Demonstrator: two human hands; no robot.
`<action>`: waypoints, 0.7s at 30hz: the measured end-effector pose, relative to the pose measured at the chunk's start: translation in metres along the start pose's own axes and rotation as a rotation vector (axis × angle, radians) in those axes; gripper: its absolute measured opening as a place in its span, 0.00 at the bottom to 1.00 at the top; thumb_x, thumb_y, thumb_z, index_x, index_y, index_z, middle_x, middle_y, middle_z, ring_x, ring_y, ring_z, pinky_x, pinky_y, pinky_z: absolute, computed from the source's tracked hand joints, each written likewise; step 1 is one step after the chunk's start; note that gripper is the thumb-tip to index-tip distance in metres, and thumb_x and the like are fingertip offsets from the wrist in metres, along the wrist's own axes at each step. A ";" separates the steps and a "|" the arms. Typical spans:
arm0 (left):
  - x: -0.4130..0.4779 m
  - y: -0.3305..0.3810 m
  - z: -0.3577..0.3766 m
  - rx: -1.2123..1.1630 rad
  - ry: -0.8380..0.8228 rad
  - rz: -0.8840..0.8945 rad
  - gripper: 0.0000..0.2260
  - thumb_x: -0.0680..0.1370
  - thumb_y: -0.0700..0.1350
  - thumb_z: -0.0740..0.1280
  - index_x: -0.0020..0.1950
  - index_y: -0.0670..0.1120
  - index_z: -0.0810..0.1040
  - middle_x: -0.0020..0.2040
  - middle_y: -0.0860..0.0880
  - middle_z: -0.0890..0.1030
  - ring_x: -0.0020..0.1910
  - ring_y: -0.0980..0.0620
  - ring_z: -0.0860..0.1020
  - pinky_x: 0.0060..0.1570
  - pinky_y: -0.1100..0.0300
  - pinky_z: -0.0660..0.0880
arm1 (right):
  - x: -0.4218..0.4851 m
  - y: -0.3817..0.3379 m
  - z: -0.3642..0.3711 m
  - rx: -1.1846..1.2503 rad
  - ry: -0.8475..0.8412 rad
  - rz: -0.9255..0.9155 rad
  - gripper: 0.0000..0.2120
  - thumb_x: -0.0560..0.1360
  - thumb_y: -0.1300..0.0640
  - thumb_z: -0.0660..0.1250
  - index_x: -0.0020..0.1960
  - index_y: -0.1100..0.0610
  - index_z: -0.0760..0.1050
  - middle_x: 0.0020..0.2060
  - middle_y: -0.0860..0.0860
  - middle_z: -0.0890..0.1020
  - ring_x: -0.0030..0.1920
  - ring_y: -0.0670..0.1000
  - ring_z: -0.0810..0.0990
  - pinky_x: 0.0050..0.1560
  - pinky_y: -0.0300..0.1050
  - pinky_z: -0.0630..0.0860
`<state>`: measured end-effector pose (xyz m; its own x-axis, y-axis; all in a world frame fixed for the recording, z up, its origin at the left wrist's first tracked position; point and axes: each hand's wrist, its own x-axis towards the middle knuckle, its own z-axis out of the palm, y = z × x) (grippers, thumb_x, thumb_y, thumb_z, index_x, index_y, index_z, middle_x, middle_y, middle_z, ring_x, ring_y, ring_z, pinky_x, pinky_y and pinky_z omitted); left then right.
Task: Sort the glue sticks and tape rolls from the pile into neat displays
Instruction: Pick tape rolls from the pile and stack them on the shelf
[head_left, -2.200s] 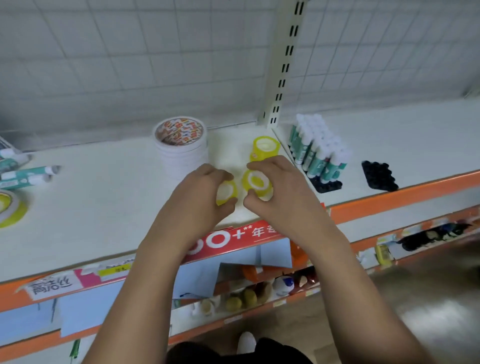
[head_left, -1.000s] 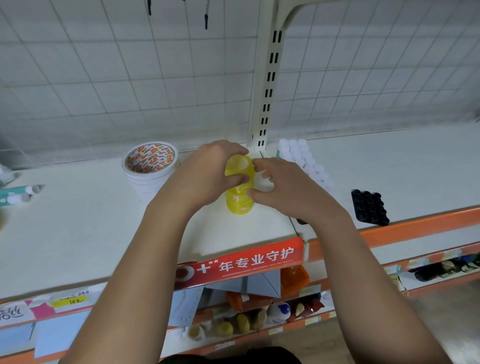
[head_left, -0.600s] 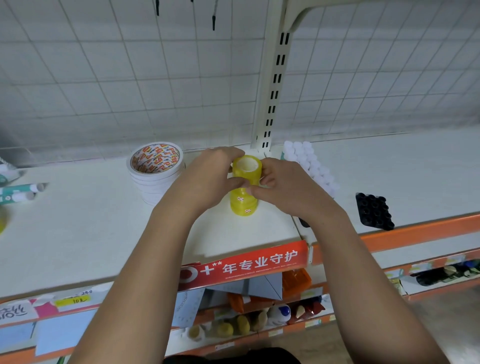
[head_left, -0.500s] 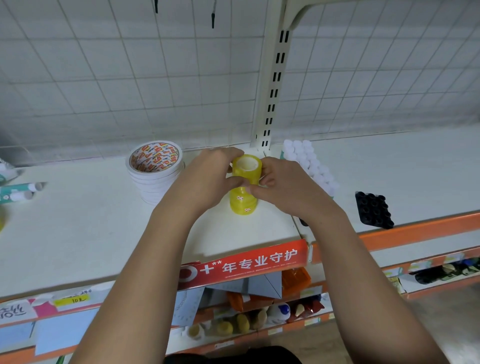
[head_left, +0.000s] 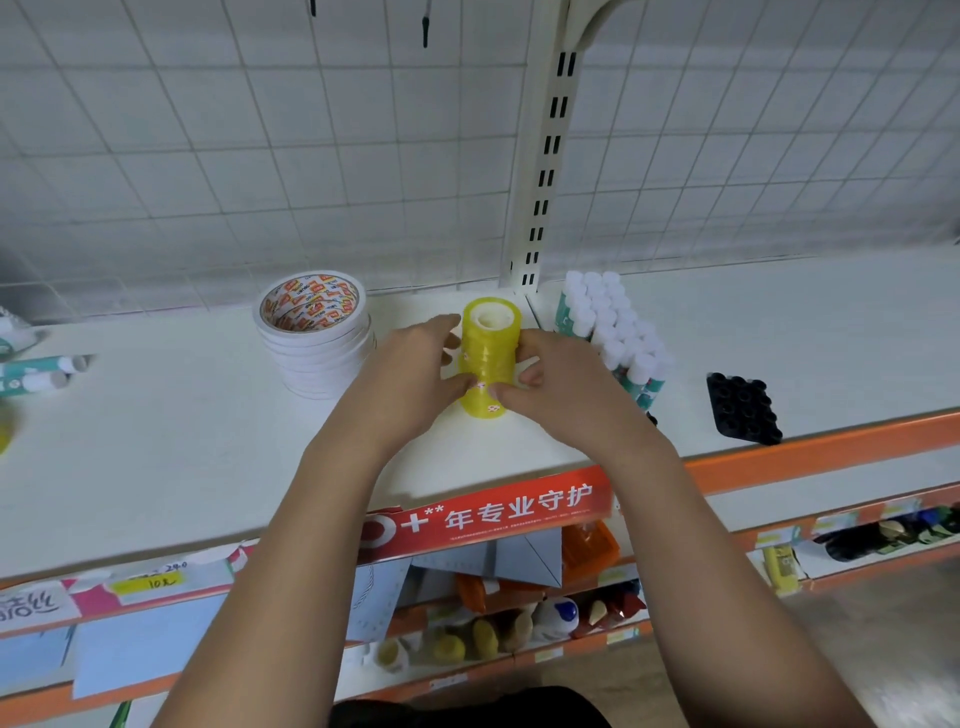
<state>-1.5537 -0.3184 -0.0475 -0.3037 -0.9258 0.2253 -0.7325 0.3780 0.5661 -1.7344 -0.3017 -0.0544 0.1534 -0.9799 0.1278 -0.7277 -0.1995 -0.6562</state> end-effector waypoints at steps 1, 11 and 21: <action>-0.003 -0.003 0.003 0.020 -0.009 -0.013 0.23 0.73 0.44 0.73 0.67 0.44 0.74 0.56 0.47 0.81 0.50 0.50 0.79 0.53 0.51 0.77 | -0.002 0.001 0.002 -0.009 0.000 0.007 0.18 0.72 0.50 0.73 0.59 0.55 0.77 0.53 0.49 0.81 0.48 0.47 0.79 0.41 0.33 0.71; -0.017 -0.012 0.023 0.095 0.027 -0.120 0.21 0.74 0.48 0.71 0.66 0.46 0.73 0.51 0.48 0.81 0.48 0.46 0.79 0.49 0.51 0.77 | -0.008 0.007 0.029 -0.039 0.076 0.090 0.17 0.71 0.55 0.73 0.57 0.59 0.76 0.49 0.55 0.80 0.48 0.54 0.79 0.50 0.52 0.76; -0.005 -0.017 0.029 0.184 -0.016 -0.136 0.13 0.74 0.46 0.68 0.57 0.43 0.79 0.51 0.44 0.80 0.50 0.42 0.77 0.47 0.51 0.75 | 0.005 0.010 0.039 -0.096 0.098 0.119 0.17 0.70 0.53 0.73 0.55 0.60 0.75 0.49 0.55 0.80 0.47 0.55 0.78 0.49 0.52 0.76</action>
<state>-1.5577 -0.3201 -0.0813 -0.2031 -0.9686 0.1435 -0.8659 0.2461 0.4355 -1.7152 -0.3083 -0.0891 -0.0002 -0.9917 0.1289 -0.7983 -0.0775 -0.5972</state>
